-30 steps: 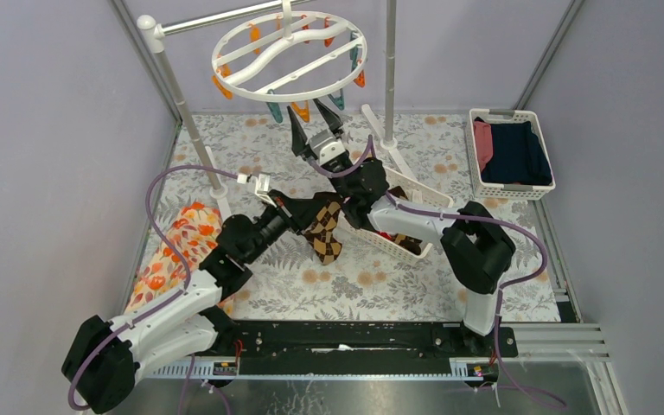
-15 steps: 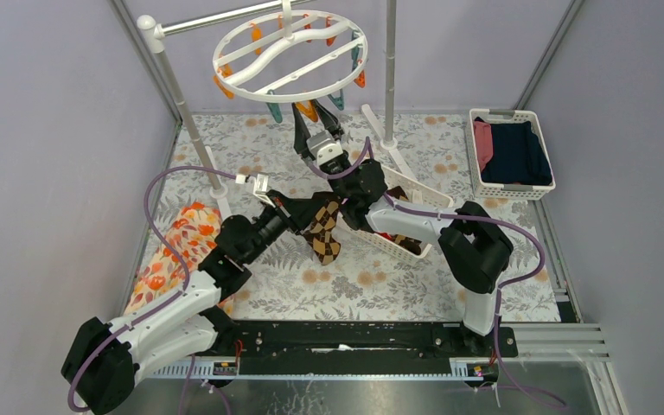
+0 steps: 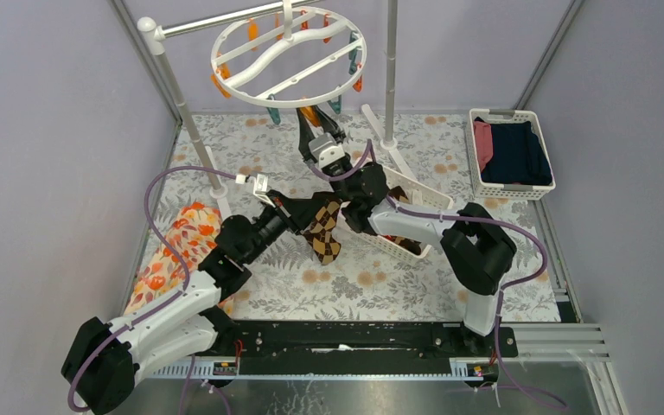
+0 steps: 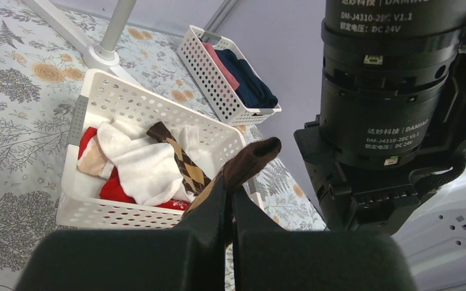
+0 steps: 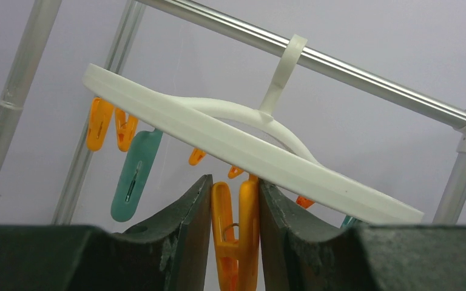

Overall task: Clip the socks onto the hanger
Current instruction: Open the clamp at the hanger.

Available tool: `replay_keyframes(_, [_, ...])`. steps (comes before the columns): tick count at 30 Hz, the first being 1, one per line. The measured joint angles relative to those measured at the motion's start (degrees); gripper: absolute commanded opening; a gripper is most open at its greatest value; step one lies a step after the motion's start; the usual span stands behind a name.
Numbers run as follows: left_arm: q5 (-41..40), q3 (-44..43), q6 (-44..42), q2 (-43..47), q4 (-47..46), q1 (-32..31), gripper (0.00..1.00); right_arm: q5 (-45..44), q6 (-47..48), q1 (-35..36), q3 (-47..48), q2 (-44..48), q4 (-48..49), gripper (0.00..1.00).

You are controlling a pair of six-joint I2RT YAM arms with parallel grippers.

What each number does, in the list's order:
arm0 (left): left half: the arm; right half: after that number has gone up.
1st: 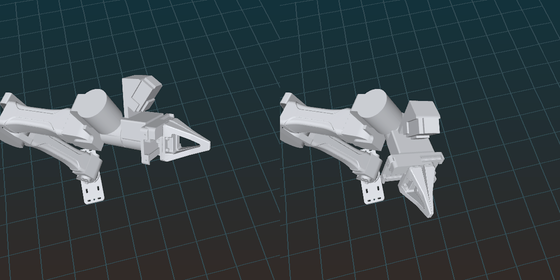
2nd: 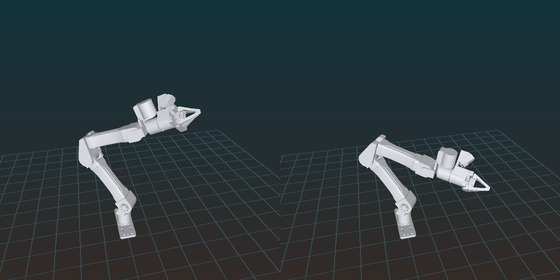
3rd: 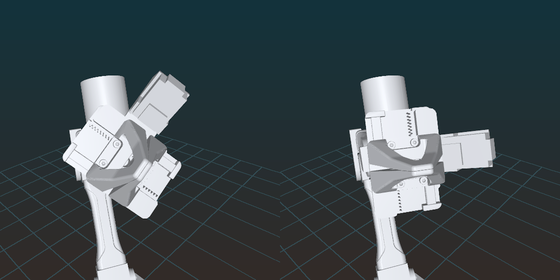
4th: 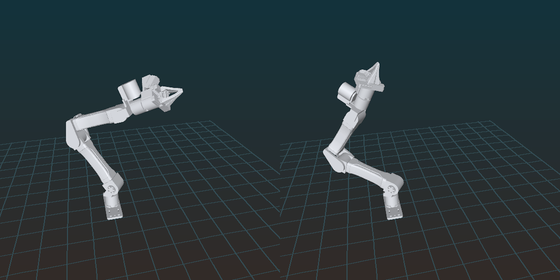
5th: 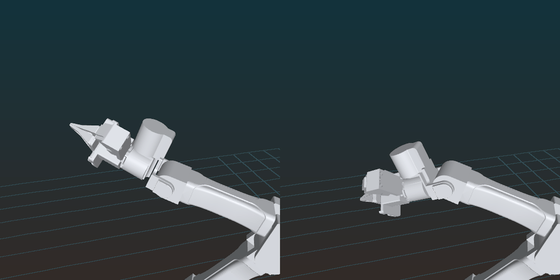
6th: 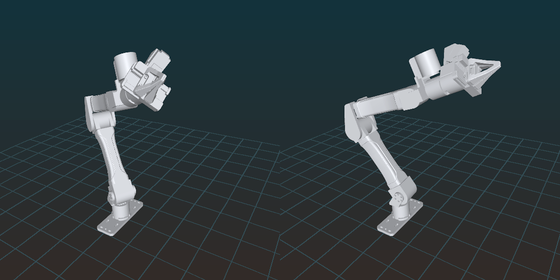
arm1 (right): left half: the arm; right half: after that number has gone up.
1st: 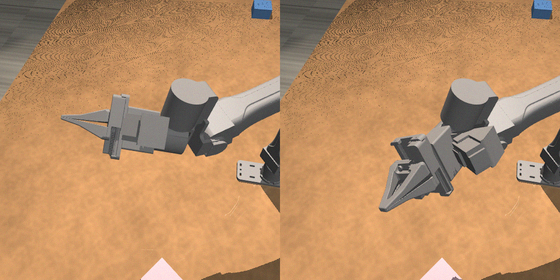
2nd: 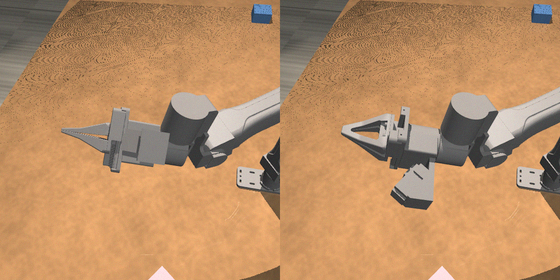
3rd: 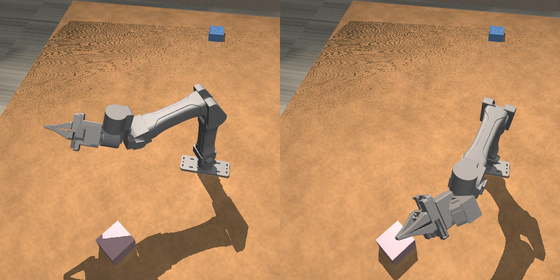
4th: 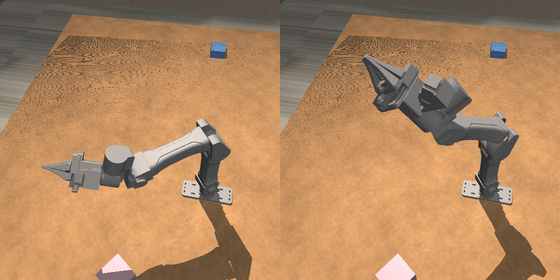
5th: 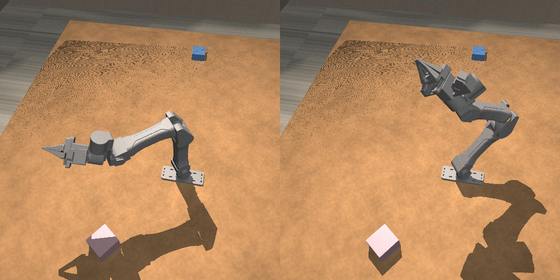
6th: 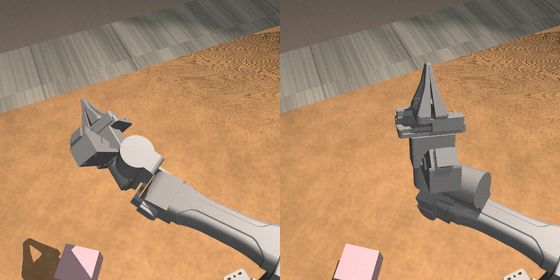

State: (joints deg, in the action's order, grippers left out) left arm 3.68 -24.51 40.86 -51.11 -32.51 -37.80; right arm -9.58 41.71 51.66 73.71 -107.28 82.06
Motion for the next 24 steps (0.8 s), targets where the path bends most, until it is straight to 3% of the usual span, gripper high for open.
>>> replay_keyframes(8, [0.04,-0.04,0.11,-0.72,-0.04,0.74,0.0,0.42,-7.58,-0.92,-3.8,6.12,-4.04,0.29])
replay_keyframes(15, [0.11,-2.45,-0.24,-2.29,-0.63,1.64,0.0,4.59,-25.55,-9.11,-3.61,14.01,-14.4,0.28])
replay_keyframes(24, [0.66,-9.05,0.24,-8.79,-3.96,2.36,0.0,11.93,-47.1,-15.32,-1.22,15.67,-25.46,0.28])
